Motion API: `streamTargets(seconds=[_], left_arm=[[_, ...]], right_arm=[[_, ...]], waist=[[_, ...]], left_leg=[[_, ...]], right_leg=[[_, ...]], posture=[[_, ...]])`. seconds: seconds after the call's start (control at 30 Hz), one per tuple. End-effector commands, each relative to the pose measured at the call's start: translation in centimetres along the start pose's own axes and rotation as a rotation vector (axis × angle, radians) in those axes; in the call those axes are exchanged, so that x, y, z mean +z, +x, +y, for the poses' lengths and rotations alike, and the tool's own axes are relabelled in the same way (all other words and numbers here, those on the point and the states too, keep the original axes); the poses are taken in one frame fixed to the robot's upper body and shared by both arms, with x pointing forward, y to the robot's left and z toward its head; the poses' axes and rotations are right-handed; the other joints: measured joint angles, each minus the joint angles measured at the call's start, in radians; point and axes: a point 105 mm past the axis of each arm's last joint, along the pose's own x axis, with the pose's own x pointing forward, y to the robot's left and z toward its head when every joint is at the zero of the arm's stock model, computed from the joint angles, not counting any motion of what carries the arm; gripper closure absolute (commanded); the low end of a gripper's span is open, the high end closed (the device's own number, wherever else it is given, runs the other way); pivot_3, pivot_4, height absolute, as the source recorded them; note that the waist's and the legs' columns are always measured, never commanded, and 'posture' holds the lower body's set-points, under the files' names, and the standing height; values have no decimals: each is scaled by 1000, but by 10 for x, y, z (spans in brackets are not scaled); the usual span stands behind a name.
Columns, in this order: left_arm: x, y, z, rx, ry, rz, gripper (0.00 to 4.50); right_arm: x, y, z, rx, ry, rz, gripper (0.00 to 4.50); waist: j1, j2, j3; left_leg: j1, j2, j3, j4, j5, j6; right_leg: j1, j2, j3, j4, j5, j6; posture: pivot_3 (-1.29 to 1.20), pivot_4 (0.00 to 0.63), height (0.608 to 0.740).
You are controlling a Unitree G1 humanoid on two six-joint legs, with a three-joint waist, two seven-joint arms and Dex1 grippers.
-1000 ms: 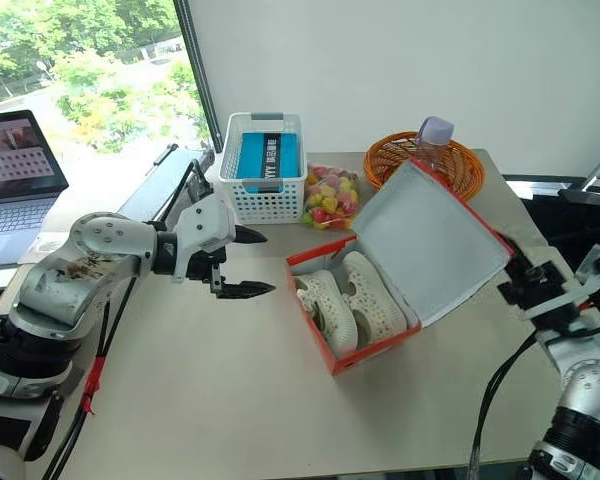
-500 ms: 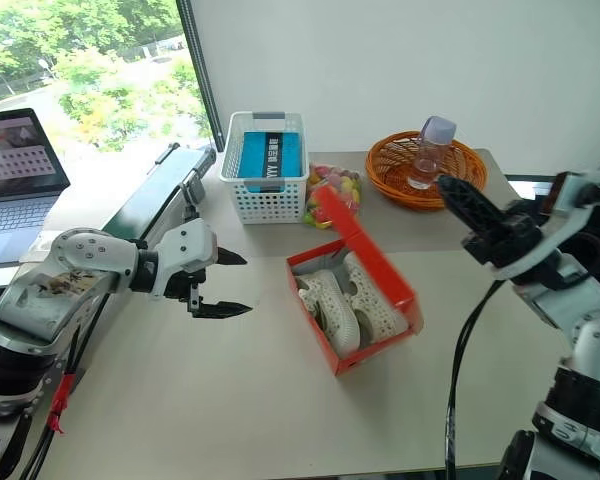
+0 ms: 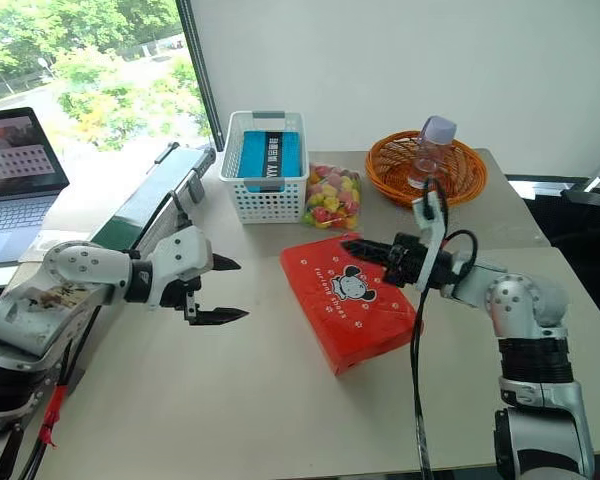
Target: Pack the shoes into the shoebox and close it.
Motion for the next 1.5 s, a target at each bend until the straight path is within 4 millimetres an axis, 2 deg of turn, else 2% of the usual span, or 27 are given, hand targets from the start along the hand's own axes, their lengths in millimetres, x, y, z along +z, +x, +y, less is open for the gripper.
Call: streamTargets(seconds=[0.03,0.1,0.23,0.37,0.53,0.6,0.63,0.7,0.8,0.9,1.0,1.17,1.3,1.33,1.37,1.43,1.47,1.5], left_arm=[[8,-4,-2,20,31,-16,0],[7,-3,-4,17,30,-14,0],[7,0,-5,20,19,-20,0],[7,3,-8,8,26,-22,0],[10,7,-8,7,29,-33,0],[10,7,-8,7,29,-34,0],[10,8,-7,11,26,-38,0],[10,8,-6,17,18,-42,0],[9,8,-6,10,7,-50,0],[10,9,-6,-4,-17,-90,0],[7,10,-5,-1,-58,-121,0],[5,10,-8,-10,-79,-180,0],[-12,12,20,184,-78,-166,0],[-14,13,24,225,-78,-180,0],[-16,14,27,259,-99,-200,0],[-21,17,30,310,-130,-217,0],[-23,21,34,379,-171,-260,0],[-28,24,37,466,-210,-292,0]], right_arm=[[-3,5,6,19,-152,98,4466],[-15,7,9,33,-269,193,4466],[-51,2,10,64,-509,474,4466],[-78,-7,-20,-28,-681,673,4466],[-81,-3,-36,-112,-719,647,4466],[-77,-2,-34,-110,-709,611,4466],[-70,0,-30,-113,-669,562,4466],[-58,1,-21,-103,-626,491,4466],[-23,-6,-1,-84,-621,361,3743],[-1,-26,13,-101,-714,327,2688],[14,-41,19,-156,-805,316,1760],[24,-75,22,-270,-781,260,15],[29,-119,-4,-530,-760,184,15],[36,-131,-12,-614,-716,87,15],[41,-142,-19,-690,-670,11,15],[35,-163,-34,-820,-631,-21,15],[23,-175,-45,-899,-554,-76,15],[4,-181,-53,-958,-504,-83,15]], waist=[[2,0,0],[4,0,0],[9,0,0],[11,0,0],[10,-9,-5],[9,-12,-7],[9,-13,-8],[10,-14,-8],[11,-14,-8],[18,-12,-7],[21,-12,-6],[23,-12,-6],[28,-12,-6],[29,-12,-6],[27,-12,-6],[25,-12,-6],[24,-12,-6],[25,-12,-7]], left_leg=[[0,0,0,0,0,0],[0,0,0,0,0,0],[-1,0,0,0,0,0],[0,0,0,1,0,0],[7,1,1,1,0,-1],[11,1,1,1,-1,-2],[13,1,1,1,-4,-8],[14,1,1,1,-5,-8],[11,1,2,1,-4,-8],[5,1,2,0,0,-1],[2,0,2,0,-1,0],[0,0,1,-1,-4,0],[1,0,1,0,-3,0],[1,0,1,1,-3,0],[1,0,1,2,-3,0],[1,0,1,4,-3,0],[1,-1,1,4,-3,0],[1,0,1,4,-3,0]], right_leg=[[0,0,0,0,0,0],[0,0,0,0,0,1],[-1,0,0,0,-1,0],[-1,0,-1,0,-3,-2],[5,0,-1,0,-4,-4],[6,-1,-1,0,-3,-5],[6,-1,-1,0,-3,-5],[7,-1,-1,0,-3,-5],[7,-1,0,2,-3,-6],[2,-1,1,2,-3,-6],[0,-1,0,2,-1,-3],[0,-1,-1,0,-2,-4],[1,-2,-1,0,-2,-3],[2,-2,-2,0,-5,2],[2,-2,-2,0,-7,-1],[3,-2,-1,0,-6,-3],[3,-2,-1,0,-6,-2],[3,-2,-1,0,-6,-2]], posture=[[0,150,740],[0,150,740],[0,150,740],[0,150,740],[0,150,740],[0,150,740],[0,150,740],[0,150,740],[0,150,740],[0,150,740],[0,150,740],[0,150,740],[0,150,740],[0,150,740],[0,150,740],[0,150,740],[0,150,740],[0,150,740]])
